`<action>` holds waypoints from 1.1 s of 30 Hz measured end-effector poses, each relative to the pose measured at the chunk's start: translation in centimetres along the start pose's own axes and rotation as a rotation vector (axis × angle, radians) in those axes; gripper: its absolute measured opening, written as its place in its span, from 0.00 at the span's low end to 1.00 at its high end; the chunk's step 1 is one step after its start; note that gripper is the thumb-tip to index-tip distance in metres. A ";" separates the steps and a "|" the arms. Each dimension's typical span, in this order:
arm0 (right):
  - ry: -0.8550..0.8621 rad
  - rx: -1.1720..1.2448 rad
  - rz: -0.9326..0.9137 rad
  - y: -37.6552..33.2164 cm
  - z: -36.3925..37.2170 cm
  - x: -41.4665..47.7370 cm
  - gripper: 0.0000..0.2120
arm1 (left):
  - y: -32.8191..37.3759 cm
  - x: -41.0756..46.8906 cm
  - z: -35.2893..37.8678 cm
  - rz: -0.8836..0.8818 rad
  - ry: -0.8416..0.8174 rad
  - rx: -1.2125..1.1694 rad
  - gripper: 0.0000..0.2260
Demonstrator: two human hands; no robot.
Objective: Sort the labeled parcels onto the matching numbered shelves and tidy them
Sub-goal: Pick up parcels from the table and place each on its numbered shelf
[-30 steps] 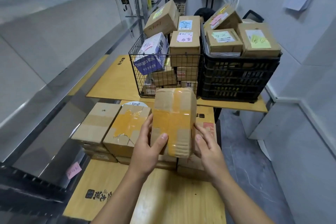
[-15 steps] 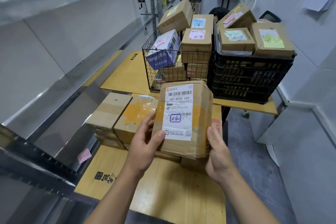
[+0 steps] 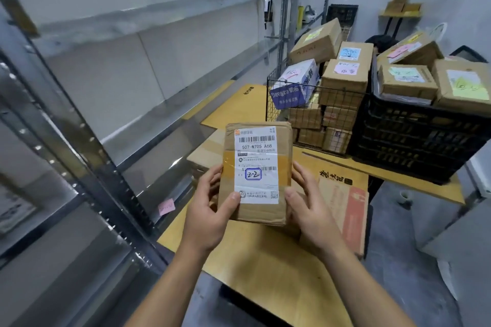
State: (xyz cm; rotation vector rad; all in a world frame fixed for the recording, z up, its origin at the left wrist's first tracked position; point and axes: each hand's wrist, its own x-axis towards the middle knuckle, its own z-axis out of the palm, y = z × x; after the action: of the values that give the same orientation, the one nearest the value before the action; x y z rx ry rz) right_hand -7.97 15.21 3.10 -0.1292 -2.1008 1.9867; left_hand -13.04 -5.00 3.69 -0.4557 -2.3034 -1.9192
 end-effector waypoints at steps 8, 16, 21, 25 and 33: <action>-0.309 0.074 -0.012 -1.8 9.1 -2.9 0.31 | 0.7 -7.1 -9.1 -0.010 0.285 0.081 0.26; -0.557 0.163 -0.030 -2.7 21.8 -12.0 0.33 | 2.1 -21.0 -20.6 -0.116 0.518 0.241 0.23; -0.716 0.207 -0.030 -3.1 30.0 -18.2 0.33 | 4.0 -30.9 -28.8 -0.265 0.666 0.611 0.22; -0.859 0.200 -0.097 -3.9 35.6 -22.4 0.32 | 6.0 -38.3 -34.9 -0.459 0.627 0.996 0.25; -1.101 0.237 -0.133 -5.7 45.0 -30.1 0.32 | 8.7 -50.5 -42.2 -0.923 0.628 1.336 0.23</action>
State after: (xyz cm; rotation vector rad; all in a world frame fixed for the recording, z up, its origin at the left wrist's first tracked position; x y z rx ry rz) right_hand 10.95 -35.78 3.41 1.3898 -2.2051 2.4733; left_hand 32.96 -52.79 6.40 1.2500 -2.7141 -0.0774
